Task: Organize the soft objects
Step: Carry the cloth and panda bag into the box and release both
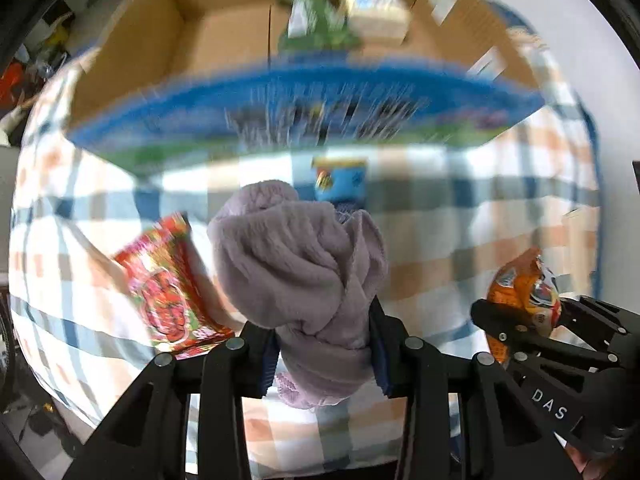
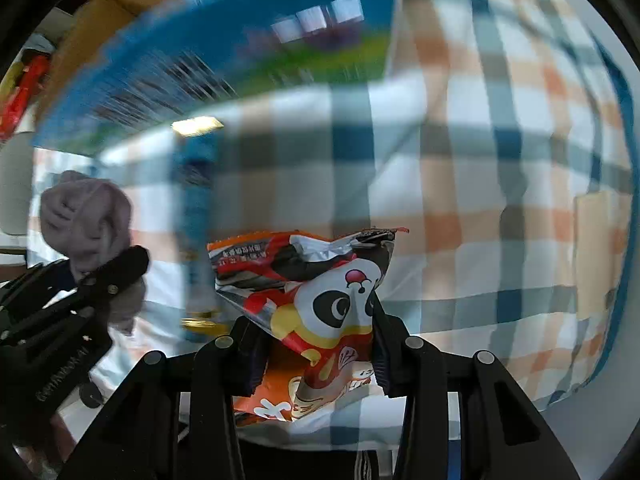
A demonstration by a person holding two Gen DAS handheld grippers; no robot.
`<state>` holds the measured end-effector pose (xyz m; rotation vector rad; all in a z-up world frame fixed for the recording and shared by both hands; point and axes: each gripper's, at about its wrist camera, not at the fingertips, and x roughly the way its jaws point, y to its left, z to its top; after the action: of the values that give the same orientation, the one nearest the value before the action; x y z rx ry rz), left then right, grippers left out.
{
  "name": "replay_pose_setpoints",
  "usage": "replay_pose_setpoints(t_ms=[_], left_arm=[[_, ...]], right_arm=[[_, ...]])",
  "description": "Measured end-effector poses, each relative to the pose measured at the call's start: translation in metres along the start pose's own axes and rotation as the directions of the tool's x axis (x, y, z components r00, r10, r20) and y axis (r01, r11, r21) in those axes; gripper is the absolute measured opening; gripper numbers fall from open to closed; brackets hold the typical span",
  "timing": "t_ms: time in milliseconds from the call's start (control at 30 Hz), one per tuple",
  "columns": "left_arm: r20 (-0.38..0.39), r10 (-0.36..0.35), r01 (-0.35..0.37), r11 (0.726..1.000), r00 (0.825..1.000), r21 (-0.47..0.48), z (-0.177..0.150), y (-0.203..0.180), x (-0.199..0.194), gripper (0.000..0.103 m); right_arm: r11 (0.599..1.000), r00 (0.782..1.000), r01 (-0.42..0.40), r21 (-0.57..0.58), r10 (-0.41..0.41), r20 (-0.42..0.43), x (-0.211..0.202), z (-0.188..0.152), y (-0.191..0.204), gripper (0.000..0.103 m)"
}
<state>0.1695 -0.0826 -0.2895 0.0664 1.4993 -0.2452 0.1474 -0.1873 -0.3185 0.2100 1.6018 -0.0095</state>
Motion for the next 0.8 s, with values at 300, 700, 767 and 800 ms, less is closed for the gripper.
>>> replay_pose_setpoints(t_ms=[300, 700, 767, 800], left_arm=[[0.183, -0.058, 0.060, 0.998, 0.981, -0.002, 0.038, 0.014, -0.109, 0.035], [0.306, -0.026, 0.029, 1.000, 0.952, -0.005, 0.116, 0.033, -0.145, 0.035], [0.293, -0.017, 0.020, 1.000, 0.956, -0.008, 0.133, 0.038, -0.137, 0.035], [0.287, -0.017, 0.021, 1.000, 0.958, -0.011, 0.138, 0.041, -0.136, 0.035]], right_arm=[[0.997, 0.980, -0.065, -0.036, 0.071, 0.185, -0.111, 0.013, 0.020, 0.044], [0.993, 0.948, -0.070, -0.092, 0.095, 0.304, -0.157, 0.074, 0.049, 0.044], [0.995, 0.946, -0.049, -0.088, 0.075, 0.316, -0.152, 0.090, 0.052, 0.044], [0.996, 0.946, -0.044, -0.084, 0.068, 0.316, -0.150, 0.099, 0.053, 0.044]])
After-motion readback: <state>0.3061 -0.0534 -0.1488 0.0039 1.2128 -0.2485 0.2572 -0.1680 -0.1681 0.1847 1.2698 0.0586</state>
